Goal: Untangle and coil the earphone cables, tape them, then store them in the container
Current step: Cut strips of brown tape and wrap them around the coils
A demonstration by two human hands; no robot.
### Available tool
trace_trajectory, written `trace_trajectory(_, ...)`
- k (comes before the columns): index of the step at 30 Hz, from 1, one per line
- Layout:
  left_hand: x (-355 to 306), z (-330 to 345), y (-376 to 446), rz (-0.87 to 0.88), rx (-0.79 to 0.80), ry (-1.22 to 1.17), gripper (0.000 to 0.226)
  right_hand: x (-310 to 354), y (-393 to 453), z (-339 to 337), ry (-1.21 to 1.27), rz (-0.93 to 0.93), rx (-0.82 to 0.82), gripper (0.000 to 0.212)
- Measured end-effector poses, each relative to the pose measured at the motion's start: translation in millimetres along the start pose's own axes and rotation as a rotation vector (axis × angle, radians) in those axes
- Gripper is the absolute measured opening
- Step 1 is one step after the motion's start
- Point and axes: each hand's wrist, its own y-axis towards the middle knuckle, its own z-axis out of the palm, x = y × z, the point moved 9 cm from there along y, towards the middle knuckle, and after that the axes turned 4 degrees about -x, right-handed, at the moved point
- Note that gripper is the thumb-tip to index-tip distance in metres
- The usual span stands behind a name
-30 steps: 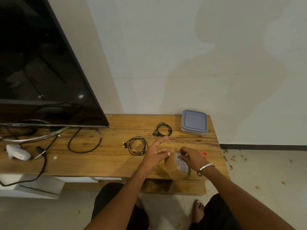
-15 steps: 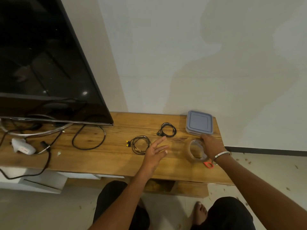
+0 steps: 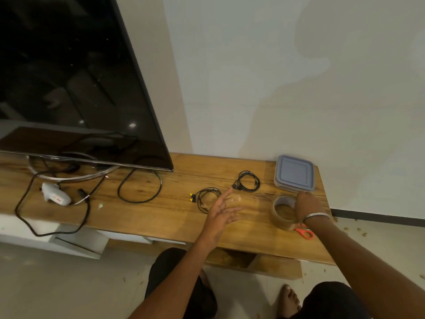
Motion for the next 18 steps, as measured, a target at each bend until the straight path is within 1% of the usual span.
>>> trace_trajectory(2, 0, 1, -1, 0.002, -0.004, 0.01, 0.061, 6, -6, -14, 0.016, 0.023, -0.089, 0.032)
trace_trajectory(3, 0, 2, -2, 0.002, -0.004, 0.018, 0.062, 15, -10, -23, 0.042, -0.01, -0.154, 0.036)
trace_trajectory(5, -1, 7, -5, 0.007, 0.0, 0.029, 0.061, 45, -21, -40, 0.185, -0.177, -0.279, 0.034)
trace_trajectory(6, -2, 10, -6, 0.009, 0.002, 0.03, 0.062, 61, -29, -44, 0.302, -0.265, -0.291, 0.03)
trace_trajectory(7, -4, 12, -8, 0.011, 0.005, 0.032, 0.062, 77, -37, -46, 0.426, -0.33, -0.248, 0.026)
trace_trajectory(8, -5, 13, -10, 0.009, 0.007, 0.037, 0.062, 91, -45, -43, 0.537, -0.368, -0.165, 0.022)
trace_trajectory(10, -7, 13, -12, 0.002, 0.005, 0.05, 0.064, 115, -57, -31, 0.688, -0.391, 0.005, 0.018)
trace_trajectory(11, -7, 13, -13, -0.001, 0.003, 0.058, 0.065, 123, -61, -23, 0.726, -0.38, 0.055, 0.018)
trace_trajectory(13, -8, 8, -15, 0.0, -0.005, 0.072, 0.067, 132, -68, -13, 0.805, -0.329, 0.096, 0.021)
trace_trajectory(16, -10, -1, -17, -0.001, -0.025, 0.09, 0.069, 134, -72, -8, 0.947, -0.242, 0.087, 0.02)
trace_trajectory(18, -9, -7, -17, 0.0, -0.031, 0.097, 0.069, 137, -76, -10, 1.001, -0.231, 0.092, 0.018)
